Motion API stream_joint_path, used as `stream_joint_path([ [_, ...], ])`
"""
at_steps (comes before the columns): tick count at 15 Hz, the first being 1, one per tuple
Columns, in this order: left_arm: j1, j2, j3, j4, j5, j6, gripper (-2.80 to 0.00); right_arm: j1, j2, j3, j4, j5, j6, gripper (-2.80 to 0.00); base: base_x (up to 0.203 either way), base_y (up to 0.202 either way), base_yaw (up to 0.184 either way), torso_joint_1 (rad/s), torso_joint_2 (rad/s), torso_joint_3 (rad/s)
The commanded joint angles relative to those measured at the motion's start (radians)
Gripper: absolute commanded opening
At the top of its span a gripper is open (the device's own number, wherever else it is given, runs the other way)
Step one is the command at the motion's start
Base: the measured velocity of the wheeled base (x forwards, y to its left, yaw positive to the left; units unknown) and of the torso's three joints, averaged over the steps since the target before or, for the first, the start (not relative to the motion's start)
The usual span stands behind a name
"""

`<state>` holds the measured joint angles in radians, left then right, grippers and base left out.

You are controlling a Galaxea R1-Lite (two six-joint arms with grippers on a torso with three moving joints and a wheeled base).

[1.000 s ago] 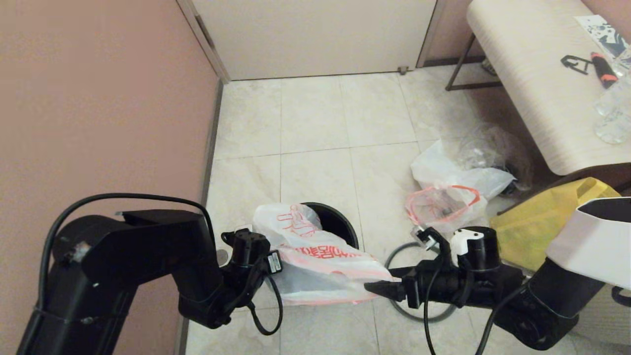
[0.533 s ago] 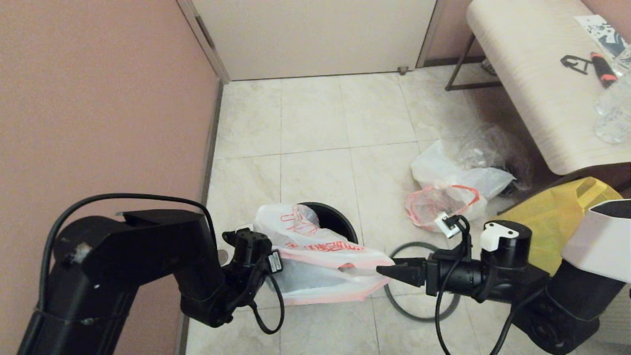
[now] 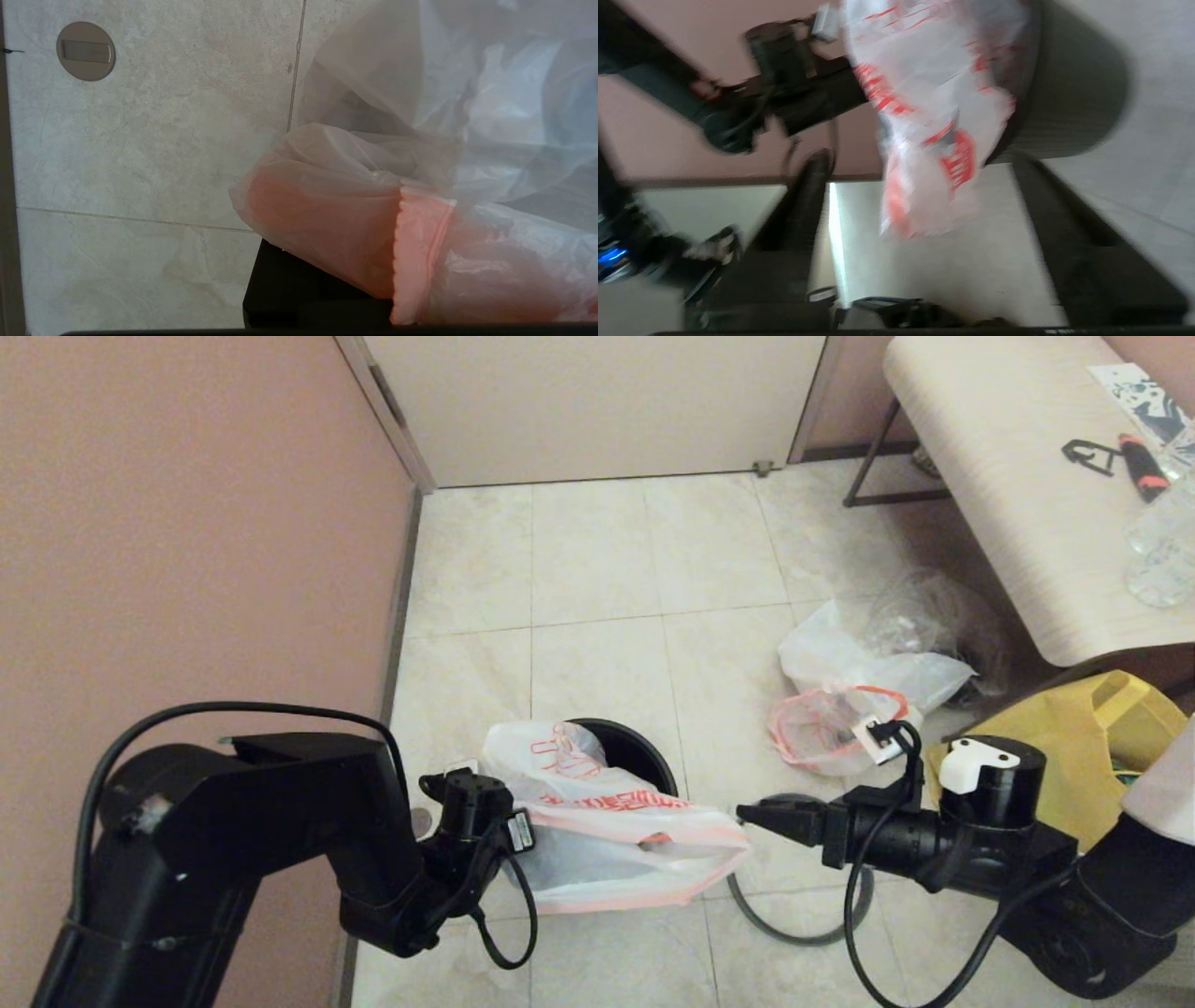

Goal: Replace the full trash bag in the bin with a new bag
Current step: Put the new garbage bag on the trash can

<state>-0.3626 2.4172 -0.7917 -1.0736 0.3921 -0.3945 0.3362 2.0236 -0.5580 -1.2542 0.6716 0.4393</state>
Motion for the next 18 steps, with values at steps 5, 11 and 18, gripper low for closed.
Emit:
stream_joint_path([
  [5, -0.001, -0.004, 0.003, -0.005, 0.002, -0.003, -2.8, 0.143, -0.2, -0.176, 0.511, -0.363, -0.157, -2.8, 0.0, 0.0, 0.0, 0.0, 0.0, 0.0],
  [11, -0.001, -0.003, 0.0, -0.005, 0.004, -0.003, -2.8, 0.331, -0.262, -0.246, 0.775, -0.538, -0.22, -2.8, 0.0, 0.0, 0.0, 0.0, 0.0, 0.0],
  [18, -0.008, -0.017, 0.016, -0.006, 0.001, -0.003, -2.8, 0.363, -0.093, -0.231, 0.773, -0.604, -0.216, -2.8, 0.0, 0.0, 0.0, 0.0, 0.0, 0.0],
])
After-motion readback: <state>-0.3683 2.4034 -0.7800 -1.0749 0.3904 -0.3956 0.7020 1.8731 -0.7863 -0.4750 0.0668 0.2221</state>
